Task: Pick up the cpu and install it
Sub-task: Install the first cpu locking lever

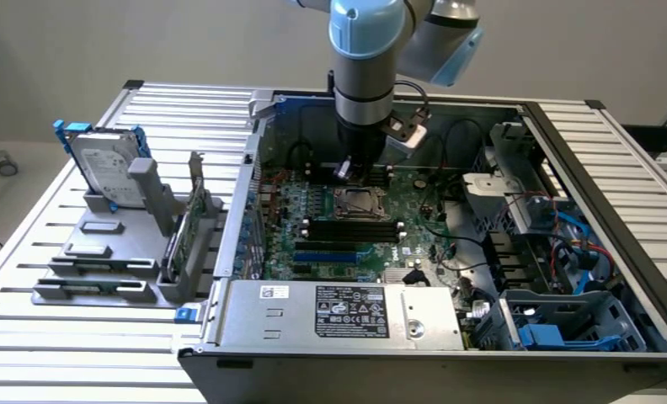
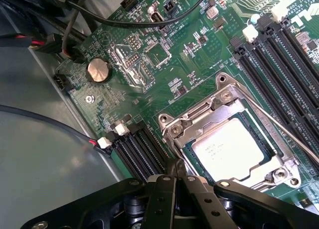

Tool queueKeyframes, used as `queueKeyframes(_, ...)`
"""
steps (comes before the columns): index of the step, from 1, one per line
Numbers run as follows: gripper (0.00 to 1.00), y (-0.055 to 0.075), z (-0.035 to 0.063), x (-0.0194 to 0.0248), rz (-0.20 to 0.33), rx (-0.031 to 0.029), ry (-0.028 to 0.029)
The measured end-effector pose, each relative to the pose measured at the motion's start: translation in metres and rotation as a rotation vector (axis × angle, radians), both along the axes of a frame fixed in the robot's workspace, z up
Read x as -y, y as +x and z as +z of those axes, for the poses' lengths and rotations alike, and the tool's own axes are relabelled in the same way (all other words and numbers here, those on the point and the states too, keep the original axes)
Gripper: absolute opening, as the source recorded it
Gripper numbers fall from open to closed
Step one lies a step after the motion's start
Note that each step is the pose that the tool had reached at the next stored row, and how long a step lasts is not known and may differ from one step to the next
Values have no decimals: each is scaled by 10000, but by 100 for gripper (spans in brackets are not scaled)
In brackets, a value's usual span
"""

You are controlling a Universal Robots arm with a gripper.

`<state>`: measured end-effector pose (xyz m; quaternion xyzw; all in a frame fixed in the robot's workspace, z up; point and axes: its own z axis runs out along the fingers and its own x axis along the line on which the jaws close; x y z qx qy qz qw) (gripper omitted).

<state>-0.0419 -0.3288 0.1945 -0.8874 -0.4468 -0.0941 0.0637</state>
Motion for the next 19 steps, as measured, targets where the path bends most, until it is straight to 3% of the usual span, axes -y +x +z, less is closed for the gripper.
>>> queueKeyframes(19,11,32,16,-2,11,-40,-12)
